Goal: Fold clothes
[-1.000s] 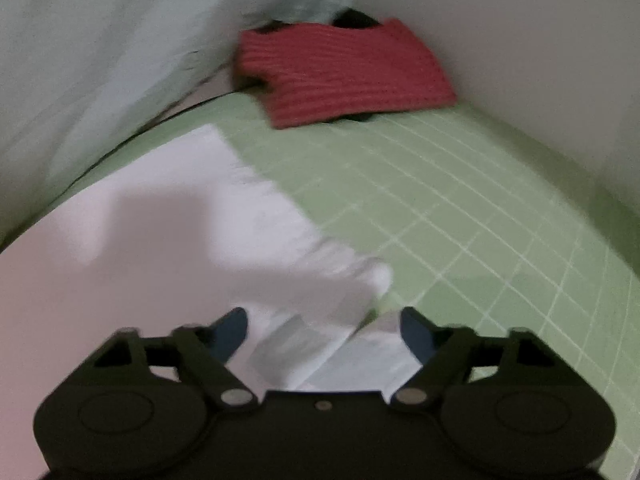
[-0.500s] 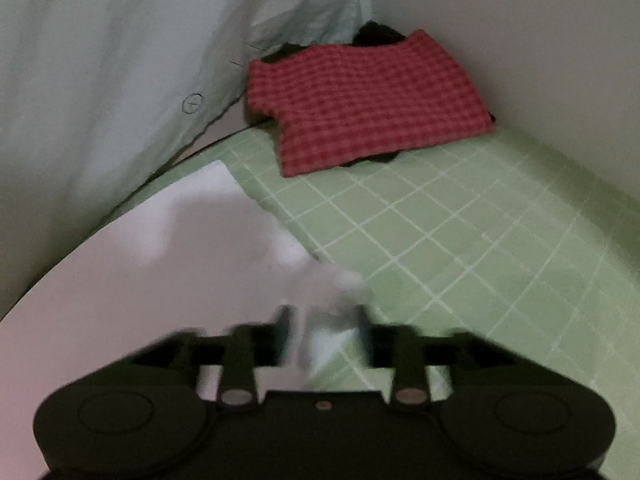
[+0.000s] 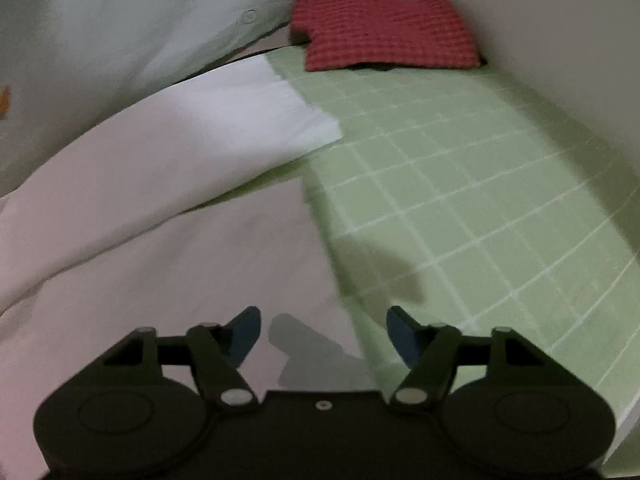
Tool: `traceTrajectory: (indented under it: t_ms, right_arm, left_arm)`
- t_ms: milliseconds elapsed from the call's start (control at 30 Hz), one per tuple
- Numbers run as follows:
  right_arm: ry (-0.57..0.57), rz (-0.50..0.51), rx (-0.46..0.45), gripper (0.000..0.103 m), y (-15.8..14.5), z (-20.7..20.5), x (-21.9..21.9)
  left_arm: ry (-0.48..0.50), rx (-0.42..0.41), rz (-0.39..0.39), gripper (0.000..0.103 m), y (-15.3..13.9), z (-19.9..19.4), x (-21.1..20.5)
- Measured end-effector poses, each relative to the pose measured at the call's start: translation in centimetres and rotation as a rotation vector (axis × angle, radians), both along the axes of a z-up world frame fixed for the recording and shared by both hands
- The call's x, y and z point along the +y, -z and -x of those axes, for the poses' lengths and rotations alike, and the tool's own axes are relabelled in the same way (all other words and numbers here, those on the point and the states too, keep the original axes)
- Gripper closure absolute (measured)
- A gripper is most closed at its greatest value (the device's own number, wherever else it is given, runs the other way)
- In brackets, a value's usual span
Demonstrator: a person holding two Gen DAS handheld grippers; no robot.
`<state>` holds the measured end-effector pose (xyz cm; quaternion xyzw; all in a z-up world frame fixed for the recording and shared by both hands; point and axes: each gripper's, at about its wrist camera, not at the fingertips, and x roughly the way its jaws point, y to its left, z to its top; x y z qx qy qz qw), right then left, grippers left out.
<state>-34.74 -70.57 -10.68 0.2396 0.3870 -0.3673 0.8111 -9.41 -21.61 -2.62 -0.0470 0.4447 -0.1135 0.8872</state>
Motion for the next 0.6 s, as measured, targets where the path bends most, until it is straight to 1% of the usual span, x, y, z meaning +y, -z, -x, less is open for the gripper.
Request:
traceTrajectory:
  t_ms: [67,100,133,200,400,467,533,567,600]
  right_arm:
    - [-0.030,0.010,0.013,0.060,0.2,0.0,0.5]
    - [-0.057,0.027,0.026,0.078,0.2,-0.1,0.7]
    - [-0.081,0.027,0.022,0.084,0.1,-0.1,0.7]
    - [-0.058,0.026,0.007,0.096,-0.2,0.4,-0.3]
    - [0.010,0.021,-0.040,0.095,-1.1,1.9,-3.3]
    - [0.033,0.020,-0.055,0.093,-1.4,2.4,-4.3]
    - [0.056,0.018,-0.071,0.087,-1.7,2.9,-5.3]
    - [0.067,0.017,-0.078,0.076,-1.9,3.2,-5.8]
    - [0.078,0.017,-0.086,0.068,-2.0,3.4,-6.3]
  left_arm:
    - [0.001,-0.005,0.005,0.012,-0.2,0.7,-0.1]
    - [0.001,-0.007,0.007,0.012,-0.3,1.1,-0.1]
    - [0.003,-0.009,0.008,0.012,-0.3,1.4,-0.1]
    - [0.007,-0.012,0.010,0.012,-0.5,2.1,-0.2]
    - [0.013,-0.022,-0.006,0.012,-0.6,3.8,0.1]
    - [0.009,-0.011,-0.005,0.012,-0.4,4.0,0.3]
    - [0.005,0.000,-0.004,0.012,-0.2,4.2,0.4]
    - [0.004,0.002,-0.006,0.012,-0.1,4.3,0.5]
    - [0.005,0.004,-0.008,0.012,0.0,4.4,0.6]
